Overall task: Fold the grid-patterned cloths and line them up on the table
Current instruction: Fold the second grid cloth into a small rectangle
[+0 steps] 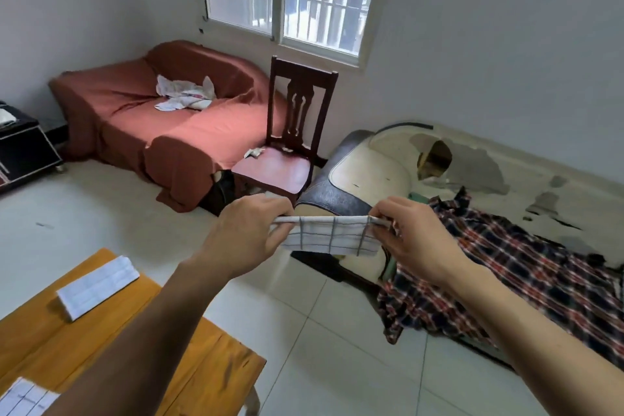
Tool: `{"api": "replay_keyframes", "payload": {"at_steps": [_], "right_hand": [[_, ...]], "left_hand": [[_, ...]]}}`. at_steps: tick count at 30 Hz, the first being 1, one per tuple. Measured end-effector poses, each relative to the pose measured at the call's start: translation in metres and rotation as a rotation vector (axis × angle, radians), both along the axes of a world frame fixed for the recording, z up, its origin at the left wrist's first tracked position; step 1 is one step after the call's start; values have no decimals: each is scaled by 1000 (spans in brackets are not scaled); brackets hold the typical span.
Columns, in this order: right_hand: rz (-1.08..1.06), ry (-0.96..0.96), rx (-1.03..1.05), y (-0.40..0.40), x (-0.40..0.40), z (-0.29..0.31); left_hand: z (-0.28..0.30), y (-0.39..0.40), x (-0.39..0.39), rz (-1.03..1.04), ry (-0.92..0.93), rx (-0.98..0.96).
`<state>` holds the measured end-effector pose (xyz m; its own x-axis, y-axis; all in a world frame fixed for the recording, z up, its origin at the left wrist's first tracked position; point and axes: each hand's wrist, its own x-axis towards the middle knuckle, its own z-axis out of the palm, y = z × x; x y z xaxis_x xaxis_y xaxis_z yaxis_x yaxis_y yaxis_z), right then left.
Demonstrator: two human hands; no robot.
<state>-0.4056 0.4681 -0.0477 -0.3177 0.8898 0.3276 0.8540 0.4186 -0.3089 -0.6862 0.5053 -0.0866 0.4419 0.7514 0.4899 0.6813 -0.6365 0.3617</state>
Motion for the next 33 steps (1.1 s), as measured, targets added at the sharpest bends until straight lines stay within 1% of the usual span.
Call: {"api": "replay_keyframes", "payload": {"at_steps": [3, 5, 10, 16, 21, 25, 27, 30, 33], "right_hand": [[20, 35, -16, 39, -11, -5], [33, 61, -33, 65, -19, -15], [162, 91, -99, 140, -46, -45], [409, 128, -179, 244, -79, -79], [611, 164, -215, 320, -101, -97], [770, 158, -239, 353, -126, -92], [901, 150, -246, 363, -151, -87], [995, 180, -274, 367, -174, -93], [1072, 132, -349, 371, -205, -108]], "left_hand": [[-5, 34, -13, 22, -50, -12], [-11, 50, -23, 52, -45, -36], [-31, 86, -54, 165, -42, -86], [-51, 113, -78, 449, -57, -194], [-53, 130, -57, 761, -148, -252], [-47, 125, -50, 973, -176, -311], [-42, 114, -51, 1127, -200, -299], [-41, 100, -53, 1215, -217, -320], [-49, 87, -64, 1330, -287, -321]]}}
